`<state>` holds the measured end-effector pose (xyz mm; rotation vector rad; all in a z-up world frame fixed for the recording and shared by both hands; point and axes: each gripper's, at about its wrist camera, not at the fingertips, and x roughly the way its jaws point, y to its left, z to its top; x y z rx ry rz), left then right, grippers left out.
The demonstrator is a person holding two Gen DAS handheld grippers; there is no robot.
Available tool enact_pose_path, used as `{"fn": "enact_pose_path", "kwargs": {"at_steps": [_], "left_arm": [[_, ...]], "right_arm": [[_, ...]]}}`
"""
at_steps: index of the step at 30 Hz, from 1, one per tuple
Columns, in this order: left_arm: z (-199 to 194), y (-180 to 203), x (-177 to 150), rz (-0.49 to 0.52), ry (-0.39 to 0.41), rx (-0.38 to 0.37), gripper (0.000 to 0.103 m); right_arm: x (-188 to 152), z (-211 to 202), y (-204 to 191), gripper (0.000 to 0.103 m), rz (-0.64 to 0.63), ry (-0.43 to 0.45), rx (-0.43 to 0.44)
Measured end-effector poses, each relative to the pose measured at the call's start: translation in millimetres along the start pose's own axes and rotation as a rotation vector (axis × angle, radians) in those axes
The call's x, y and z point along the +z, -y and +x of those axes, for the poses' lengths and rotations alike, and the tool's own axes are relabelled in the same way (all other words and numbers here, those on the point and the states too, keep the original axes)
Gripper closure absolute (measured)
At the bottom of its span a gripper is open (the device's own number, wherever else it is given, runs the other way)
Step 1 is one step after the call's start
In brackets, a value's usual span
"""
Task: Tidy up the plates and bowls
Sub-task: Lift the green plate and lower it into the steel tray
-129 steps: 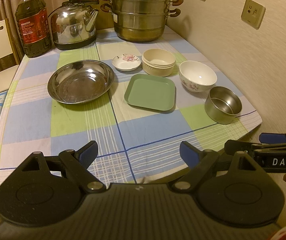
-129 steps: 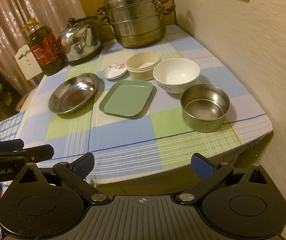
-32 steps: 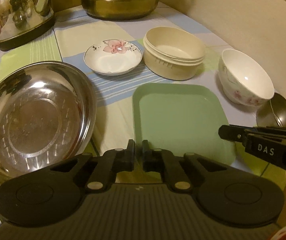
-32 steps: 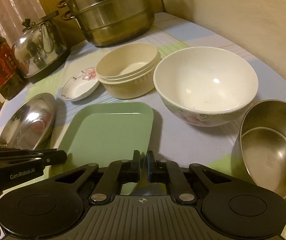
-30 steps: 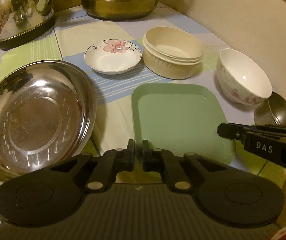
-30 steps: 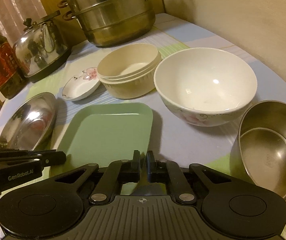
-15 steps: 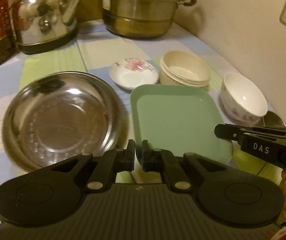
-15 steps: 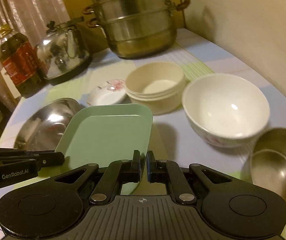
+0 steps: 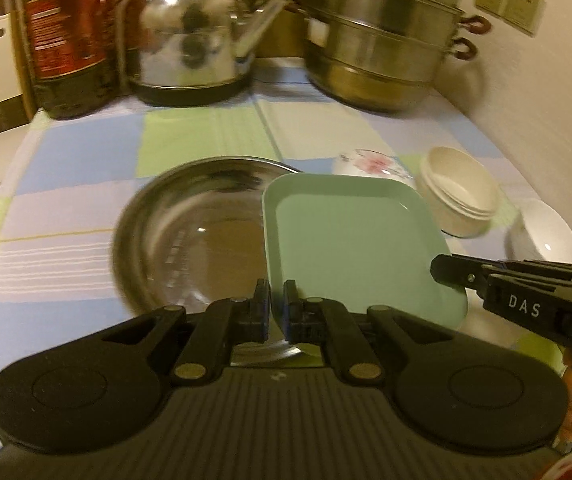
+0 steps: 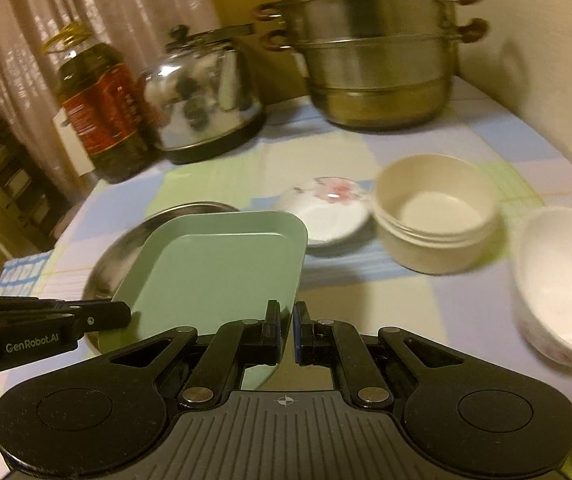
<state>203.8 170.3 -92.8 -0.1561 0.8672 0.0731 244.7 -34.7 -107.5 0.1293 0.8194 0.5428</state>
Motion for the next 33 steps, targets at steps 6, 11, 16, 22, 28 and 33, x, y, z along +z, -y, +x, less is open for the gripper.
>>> {"fn": "enact_pose_path", "kwargs": {"at_steps": [6, 11, 16, 22, 28, 33], "left_arm": [[1.9, -22.1, 2.6, -0.034, 0.001, 0.040, 0.097], [8.7, -37.5, 1.9, -0.059, -0.014, 0.065, 0.097], [18.1, -49.2, 1.6, -0.077, -0.035, 0.082, 0.097], [32.1, -57.5, 3.3, -0.086, -0.058, 0.102, 0.097], [42.3, -61.0, 3.1, -0.088, -0.081, 0.105, 0.097], [48.4, -63.4, 3.6, -0.098, -0.101, 0.110, 0.097]], "right_arm": [[10.9, 24.3, -19.4, 0.097, -0.036, -0.014, 0.030], [14.7, 43.8, -30.5, 0.097, -0.053, -0.038, 0.047], [16.0, 61.0, -37.6, 0.097, -0.068, -0.063, 0.057], [16.0, 81.7, -42.8, 0.097, -0.082, -0.098, 0.053], [16.4, 95.1, -40.5, 0.096, -0.080, -0.128, 0.051], [16.7, 103.4, -40.5, 0.096, -0.087, -0.153, 0.046]]}}
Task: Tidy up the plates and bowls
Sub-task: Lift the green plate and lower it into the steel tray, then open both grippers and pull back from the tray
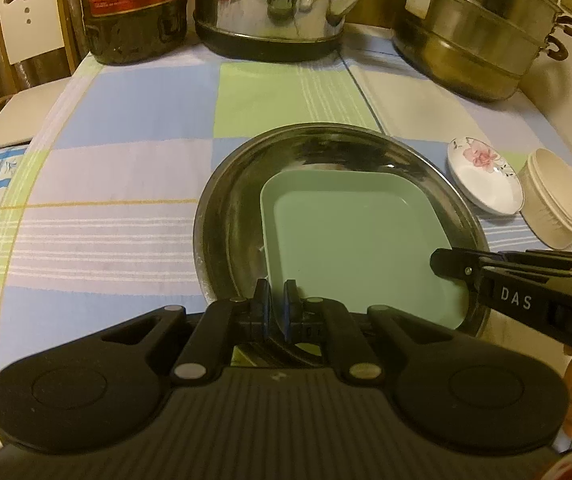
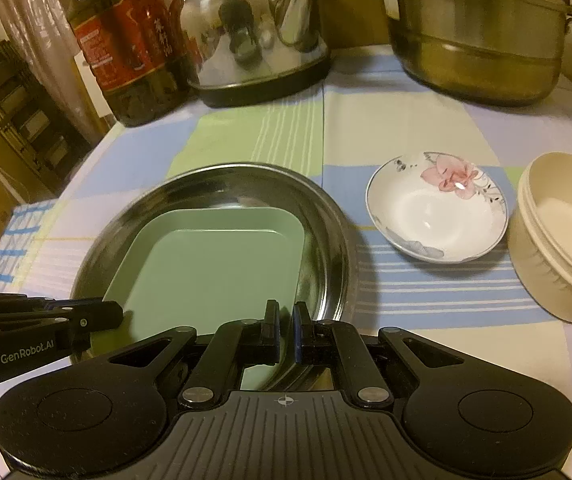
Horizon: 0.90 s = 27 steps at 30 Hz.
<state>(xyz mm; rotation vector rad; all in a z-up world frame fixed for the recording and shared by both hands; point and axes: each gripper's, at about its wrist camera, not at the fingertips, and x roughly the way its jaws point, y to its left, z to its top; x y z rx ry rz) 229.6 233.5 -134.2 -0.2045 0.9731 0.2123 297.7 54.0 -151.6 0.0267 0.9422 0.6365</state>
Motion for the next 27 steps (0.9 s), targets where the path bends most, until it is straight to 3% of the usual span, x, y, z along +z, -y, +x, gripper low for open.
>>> {"fn": "enact_pose_path", "kwargs": {"at_steps": [16, 20, 25, 27], "left_arm": [[-23.6, 2.0, 2.3, -0.035, 0.036, 0.000, 0.092], [-39.9, 9.6, -2.5, -0.028, 0.051, -0.001, 0.086], [-60.3, 22.3, -14.5, -0.013, 0.058, -0.011, 0.081], [-68.0, 28.1, -21.7, -0.008, 0.056, -0.017, 0.081]], "right_arm": [[2.7, -17.0, 3.1, 0.096, 0.023, 0.032, 0.050], [-0.8, -32.4, 1.6, 0.092, 0.034, 0.043, 0.066], [-11.6, -58.0, 3.4, 0.068, 0.061, 0.067, 0.076], [-18.0, -69.7, 5.7, 0.065, 0.073, 0.080, 0.080]]}}
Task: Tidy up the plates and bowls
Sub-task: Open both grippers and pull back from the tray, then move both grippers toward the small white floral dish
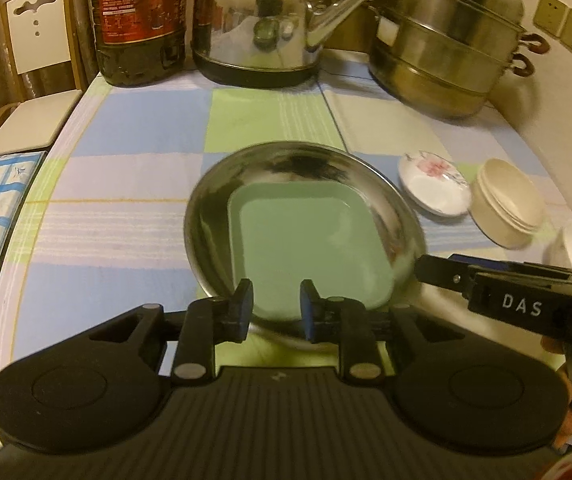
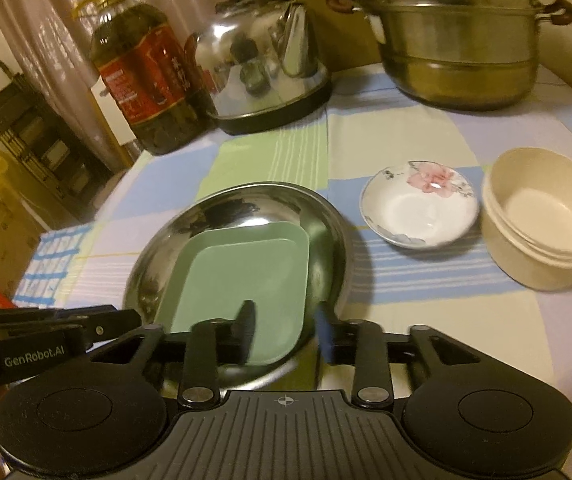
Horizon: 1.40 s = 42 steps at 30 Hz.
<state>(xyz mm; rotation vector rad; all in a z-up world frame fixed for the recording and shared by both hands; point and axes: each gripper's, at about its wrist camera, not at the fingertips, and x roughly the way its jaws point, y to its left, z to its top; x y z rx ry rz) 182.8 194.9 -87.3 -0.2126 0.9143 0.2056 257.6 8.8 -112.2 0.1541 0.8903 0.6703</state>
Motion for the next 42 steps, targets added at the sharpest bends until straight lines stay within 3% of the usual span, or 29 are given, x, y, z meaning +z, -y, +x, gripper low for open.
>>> {"fn": "enact_pose_path", "kwargs": {"at_steps": [22, 42], "left_arm": [[-76.3, 71.2, -87.1, 0.041, -0.007, -0.036, 0.080], [-121.0, 115.4, -137.8, 0.091, 0.014, -0.076, 0.077]], "right_arm": [[-83.8, -131.8, 31.2, 0.059, 0.054, 0.004, -0.080], [-133.7, -196.8, 57.5, 0.058, 0.116, -0.002, -0.144]]}}
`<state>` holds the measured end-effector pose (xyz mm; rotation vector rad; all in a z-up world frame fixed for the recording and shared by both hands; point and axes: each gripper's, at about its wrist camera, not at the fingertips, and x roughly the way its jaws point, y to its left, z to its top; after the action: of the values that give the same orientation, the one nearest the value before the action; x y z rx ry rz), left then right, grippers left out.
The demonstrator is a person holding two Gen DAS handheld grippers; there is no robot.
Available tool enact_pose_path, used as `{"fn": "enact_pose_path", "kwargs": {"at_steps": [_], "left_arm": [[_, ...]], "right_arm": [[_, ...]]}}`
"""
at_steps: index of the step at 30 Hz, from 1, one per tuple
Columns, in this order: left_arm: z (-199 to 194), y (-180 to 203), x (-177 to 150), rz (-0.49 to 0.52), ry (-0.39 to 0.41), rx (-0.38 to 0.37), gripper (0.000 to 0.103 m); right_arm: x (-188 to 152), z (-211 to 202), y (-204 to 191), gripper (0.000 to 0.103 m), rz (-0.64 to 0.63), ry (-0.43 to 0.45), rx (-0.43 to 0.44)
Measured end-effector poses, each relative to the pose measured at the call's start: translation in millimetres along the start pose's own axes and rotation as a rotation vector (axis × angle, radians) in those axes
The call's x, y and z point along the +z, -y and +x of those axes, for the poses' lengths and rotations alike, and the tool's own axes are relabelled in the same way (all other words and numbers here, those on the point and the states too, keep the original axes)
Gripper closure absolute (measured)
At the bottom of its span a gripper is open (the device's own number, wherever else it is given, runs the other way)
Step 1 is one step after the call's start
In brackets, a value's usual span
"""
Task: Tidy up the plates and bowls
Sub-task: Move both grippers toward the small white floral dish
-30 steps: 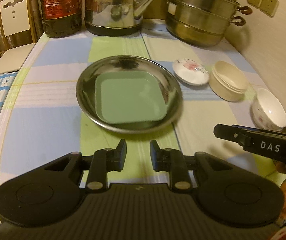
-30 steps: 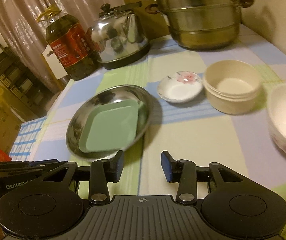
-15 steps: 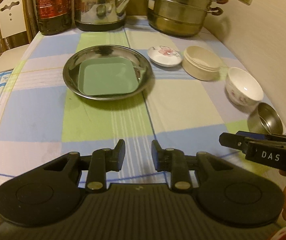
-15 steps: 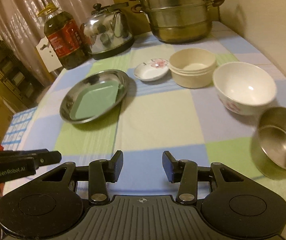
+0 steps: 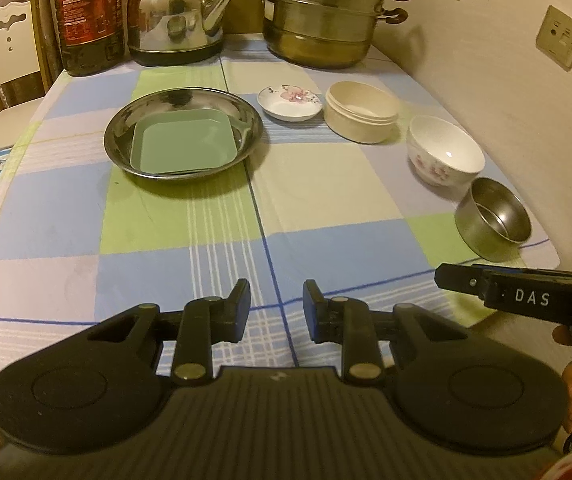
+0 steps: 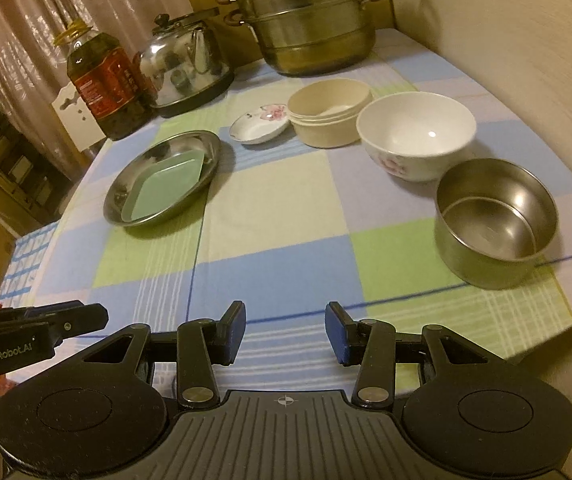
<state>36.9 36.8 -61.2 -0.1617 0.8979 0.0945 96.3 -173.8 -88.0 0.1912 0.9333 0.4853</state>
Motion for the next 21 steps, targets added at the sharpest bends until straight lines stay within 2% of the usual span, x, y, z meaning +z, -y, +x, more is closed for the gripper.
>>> {"fn": "enact_pose_path", "kwargs": {"at_steps": [3, 5, 10, 21], "left_arm": [[-4.0, 3.1, -4.0, 0.007, 0.002, -0.003, 0.071], [-5.4, 4.7, -5.9, 0.013, 0.003, -0.005, 0.070], [-1.5, 4.0, -3.3, 0.033, -0.006, -0.017, 0.069], [33.7, -15.9, 34.2, 0.098, -0.021, -0.082, 0.068]], "right_arm": [[-3.1, -4.0, 3.3, 0.058, 0.017, 0.007, -0.006], [-5.2, -5.5, 4.6, 0.057, 0.027, 0.010, -0.008], [-7.8, -6.5, 6.6, 0.044, 0.058, 0.027, 0.008], [20.6, 24.7, -9.5, 0.043, 0.096, 0.013, -0.024]]}}
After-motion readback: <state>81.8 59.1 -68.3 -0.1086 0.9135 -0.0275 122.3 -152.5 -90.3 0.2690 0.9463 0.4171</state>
